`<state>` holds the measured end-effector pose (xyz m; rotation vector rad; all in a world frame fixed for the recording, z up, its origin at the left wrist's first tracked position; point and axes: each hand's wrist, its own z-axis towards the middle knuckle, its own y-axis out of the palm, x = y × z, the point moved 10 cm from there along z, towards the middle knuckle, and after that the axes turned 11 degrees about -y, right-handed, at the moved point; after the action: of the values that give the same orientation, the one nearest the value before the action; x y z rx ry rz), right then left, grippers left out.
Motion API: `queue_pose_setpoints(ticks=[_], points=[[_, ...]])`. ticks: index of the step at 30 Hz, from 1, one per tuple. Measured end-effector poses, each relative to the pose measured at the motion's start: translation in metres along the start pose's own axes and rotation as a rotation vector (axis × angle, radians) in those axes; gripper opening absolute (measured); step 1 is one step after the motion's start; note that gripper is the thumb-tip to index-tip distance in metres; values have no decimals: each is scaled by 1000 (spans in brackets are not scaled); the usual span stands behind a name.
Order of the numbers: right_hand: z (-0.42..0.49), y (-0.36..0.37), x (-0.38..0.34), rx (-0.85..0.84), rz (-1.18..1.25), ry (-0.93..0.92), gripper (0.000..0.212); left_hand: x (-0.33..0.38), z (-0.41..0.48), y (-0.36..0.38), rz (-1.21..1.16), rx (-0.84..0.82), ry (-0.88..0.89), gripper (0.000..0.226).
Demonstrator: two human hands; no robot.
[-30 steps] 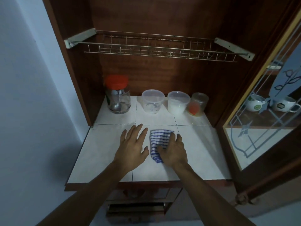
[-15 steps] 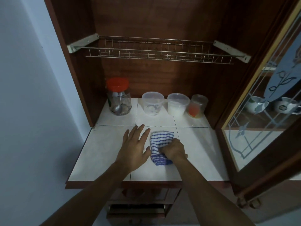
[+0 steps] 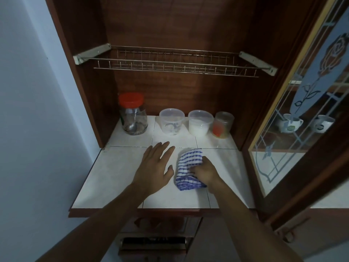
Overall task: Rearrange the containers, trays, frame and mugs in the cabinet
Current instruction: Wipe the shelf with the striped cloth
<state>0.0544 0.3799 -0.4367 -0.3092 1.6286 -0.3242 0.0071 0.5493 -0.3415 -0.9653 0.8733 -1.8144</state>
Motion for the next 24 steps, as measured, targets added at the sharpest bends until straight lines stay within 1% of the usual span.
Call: queue_pose_setpoints(ticks=[2,10,19,21,24], points=[[-10,-10,-17,18,42,-53,24,6,3,-4,16,12,15,58],[-28,-57,-52,126,310,-108,27,23,18,-24,86,18,-4,69],[-88,-86,-65,215,426,-139,30,50,-4,-44,116,-9,39,73],[-109,-89,-72,234,413,-157,27,55,-14,-52,106,-17,33,72],[-137,-92,-75,284,396,-158,26,65,-32,-64,88,1,78,67]])
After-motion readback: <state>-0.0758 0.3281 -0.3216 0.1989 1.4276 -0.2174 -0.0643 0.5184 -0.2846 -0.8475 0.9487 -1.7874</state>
